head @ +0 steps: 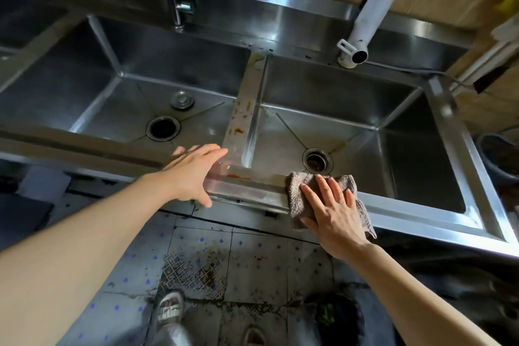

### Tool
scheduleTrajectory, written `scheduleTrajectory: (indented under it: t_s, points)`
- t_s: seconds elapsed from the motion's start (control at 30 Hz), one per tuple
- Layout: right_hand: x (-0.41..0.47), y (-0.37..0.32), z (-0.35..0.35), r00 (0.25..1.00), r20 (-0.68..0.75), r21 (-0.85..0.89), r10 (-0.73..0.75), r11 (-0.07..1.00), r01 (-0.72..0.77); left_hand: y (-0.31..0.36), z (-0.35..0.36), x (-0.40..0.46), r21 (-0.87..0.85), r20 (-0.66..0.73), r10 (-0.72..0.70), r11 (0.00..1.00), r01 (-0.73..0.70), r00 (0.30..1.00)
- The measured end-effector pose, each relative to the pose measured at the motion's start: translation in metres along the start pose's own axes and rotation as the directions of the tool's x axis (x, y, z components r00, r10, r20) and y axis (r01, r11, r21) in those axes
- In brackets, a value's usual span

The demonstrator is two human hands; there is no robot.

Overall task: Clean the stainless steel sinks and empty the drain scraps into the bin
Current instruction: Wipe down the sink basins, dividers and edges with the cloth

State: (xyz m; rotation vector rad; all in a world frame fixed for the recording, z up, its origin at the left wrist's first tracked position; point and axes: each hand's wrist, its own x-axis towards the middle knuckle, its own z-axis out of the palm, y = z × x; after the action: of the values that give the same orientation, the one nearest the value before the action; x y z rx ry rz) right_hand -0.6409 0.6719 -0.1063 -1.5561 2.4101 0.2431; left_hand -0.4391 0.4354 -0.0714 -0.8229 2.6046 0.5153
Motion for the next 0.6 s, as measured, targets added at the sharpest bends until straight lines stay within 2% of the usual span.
scheduleTrajectory:
  t_s: [0.13,0.37,0.6]
  points:
    - [0.023,-0.068,-0.011,1.0,-0.013,0.051,-0.021,0.998,0.021,-0.065,-0.009,-0.011,0.119,0.092,-0.09,0.99,0.079,0.992]
    - [0.068,-0.192,-0.026,1.0,0.012,0.13,-0.003,0.992,0.002,-0.106,-0.012,0.001,0.079,-0.022,0.08,0.994,-0.078,0.997]
    - [0.065,-0.209,-0.028,0.998,0.0,0.228,0.065,0.972,-0.063,-0.114,-0.022,0.005,0.121,0.04,0.15,0.981,-0.154,0.988]
